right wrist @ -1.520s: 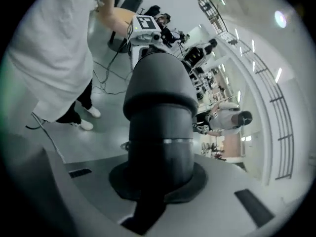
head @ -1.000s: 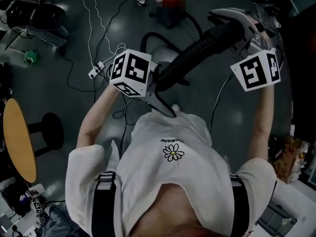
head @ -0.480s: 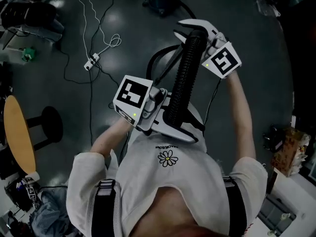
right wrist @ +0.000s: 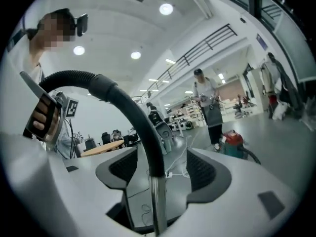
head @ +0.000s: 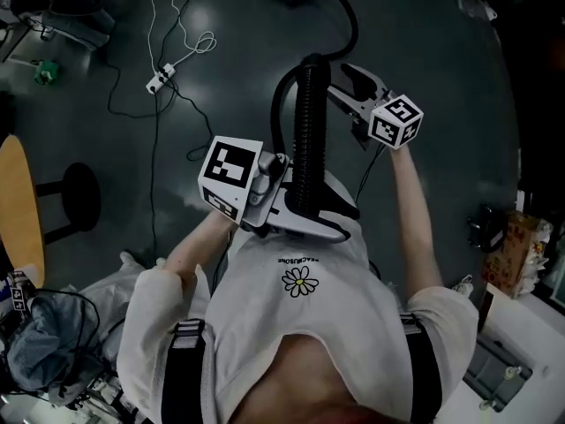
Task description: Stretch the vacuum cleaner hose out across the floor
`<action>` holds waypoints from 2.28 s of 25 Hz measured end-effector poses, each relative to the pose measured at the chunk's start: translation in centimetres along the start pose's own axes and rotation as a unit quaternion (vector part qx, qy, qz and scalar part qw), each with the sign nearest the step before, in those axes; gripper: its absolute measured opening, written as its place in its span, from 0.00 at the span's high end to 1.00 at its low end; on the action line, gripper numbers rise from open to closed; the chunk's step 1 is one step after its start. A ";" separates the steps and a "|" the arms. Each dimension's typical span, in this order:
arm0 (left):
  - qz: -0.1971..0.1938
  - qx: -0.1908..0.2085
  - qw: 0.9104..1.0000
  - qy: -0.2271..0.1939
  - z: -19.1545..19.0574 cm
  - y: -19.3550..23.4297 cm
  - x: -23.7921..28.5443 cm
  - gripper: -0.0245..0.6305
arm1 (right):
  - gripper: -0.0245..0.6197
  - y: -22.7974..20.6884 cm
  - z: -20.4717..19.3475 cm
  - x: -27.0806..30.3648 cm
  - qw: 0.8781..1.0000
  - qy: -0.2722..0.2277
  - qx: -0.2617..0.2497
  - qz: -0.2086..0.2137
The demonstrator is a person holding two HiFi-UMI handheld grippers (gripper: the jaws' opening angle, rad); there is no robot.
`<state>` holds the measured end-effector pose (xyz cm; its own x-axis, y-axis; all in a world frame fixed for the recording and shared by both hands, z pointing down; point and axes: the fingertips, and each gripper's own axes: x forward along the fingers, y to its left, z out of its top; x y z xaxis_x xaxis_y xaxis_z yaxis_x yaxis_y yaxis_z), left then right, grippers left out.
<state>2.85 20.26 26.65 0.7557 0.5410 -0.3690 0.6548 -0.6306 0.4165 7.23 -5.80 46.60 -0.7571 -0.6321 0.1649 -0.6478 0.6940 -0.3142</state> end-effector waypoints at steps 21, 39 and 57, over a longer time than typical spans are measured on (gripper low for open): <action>0.081 0.088 0.992 0.048 -11.3 -15.4 17.0 0.79 | 0.50 18.7 -24.2 -8.0 0.981 0.171 0.019 0.086; 0.351 0.117 0.928 -0.035 -9.8 -11.8 9.5 0.46 | 0.71 6.8 -12.3 -20.1 0.960 0.172 -0.138 -0.175; 0.296 0.129 0.945 -0.054 0.5 -9.1 7.5 0.45 | 0.71 14.4 18.9 -20.7 0.696 0.067 -0.658 -0.281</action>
<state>2.55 29.78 19.69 0.9750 -0.0005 -0.2220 0.0828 -0.9270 0.3658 15.14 10.73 21.02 -0.2973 -0.9543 0.0303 -0.2939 0.1216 0.9481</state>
